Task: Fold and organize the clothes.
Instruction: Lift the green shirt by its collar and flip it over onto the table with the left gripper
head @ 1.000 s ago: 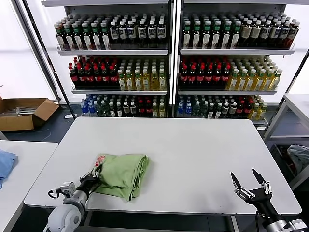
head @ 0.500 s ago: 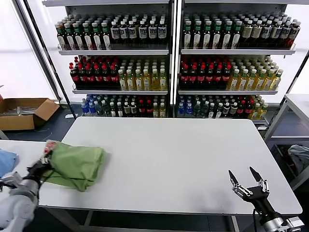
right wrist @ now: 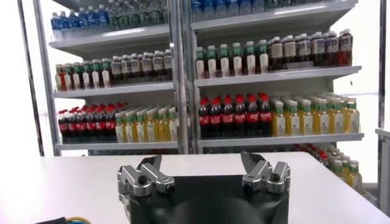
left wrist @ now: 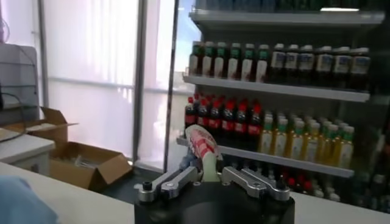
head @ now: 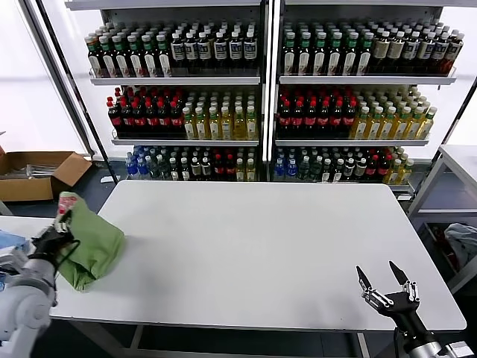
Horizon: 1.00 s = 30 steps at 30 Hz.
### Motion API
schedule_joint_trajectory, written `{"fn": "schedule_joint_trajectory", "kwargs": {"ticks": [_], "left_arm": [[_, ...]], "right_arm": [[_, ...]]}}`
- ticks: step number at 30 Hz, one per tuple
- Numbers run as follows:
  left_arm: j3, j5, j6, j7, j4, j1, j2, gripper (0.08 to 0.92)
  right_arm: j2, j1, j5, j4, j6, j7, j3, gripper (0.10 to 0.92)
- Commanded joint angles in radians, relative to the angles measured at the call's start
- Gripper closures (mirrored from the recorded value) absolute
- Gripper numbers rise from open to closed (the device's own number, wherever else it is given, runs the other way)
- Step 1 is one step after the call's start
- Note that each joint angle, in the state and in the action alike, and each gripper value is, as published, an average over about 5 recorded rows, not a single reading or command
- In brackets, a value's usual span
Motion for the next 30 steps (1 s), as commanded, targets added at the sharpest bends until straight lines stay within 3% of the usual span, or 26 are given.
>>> {"fn": "schedule_joint_trajectory", "kwargs": {"ticks": [1, 7, 14, 18, 23, 30], "left_arm": [[0.387, 0.145, 0.056, -0.156, -0.205, -0.052, -0.393, 0.862], [0.586, 0.168, 0.093, -0.199, -0.106, -0.111, -0.497, 0.862], [0.620, 0.142, 0.081, -0.217, 0.041, -0.196, -0.529, 0.862], [0.630, 0.072, 0.078, -0.213, 0.043, -0.235, -0.502, 0.862], [0.660, -0.071, 0.081, -0.172, -0.030, -0.200, -0.436, 0.856], [0.619, -0.201, 0.081, -0.088, -0.158, -0.139, -0.339, 0.684]], "right_arm": [[0.030, -0.033, -0.017, 0.019, -0.003, 0.000, 0.017, 0.203], [0.049, -0.072, -0.030, 0.047, -0.008, 0.002, 0.053, 0.203], [0.071, -0.112, -0.036, 0.074, -0.007, 0.002, 0.077, 0.203], [0.077, -0.107, -0.053, 0.084, -0.021, 0.010, 0.063, 0.203], [0.042, -0.068, -0.072, 0.089, -0.083, 0.052, -0.006, 0.203], [-0.071, 0.126, -0.020, 0.080, -0.271, 0.195, -0.244, 0.203]]}}
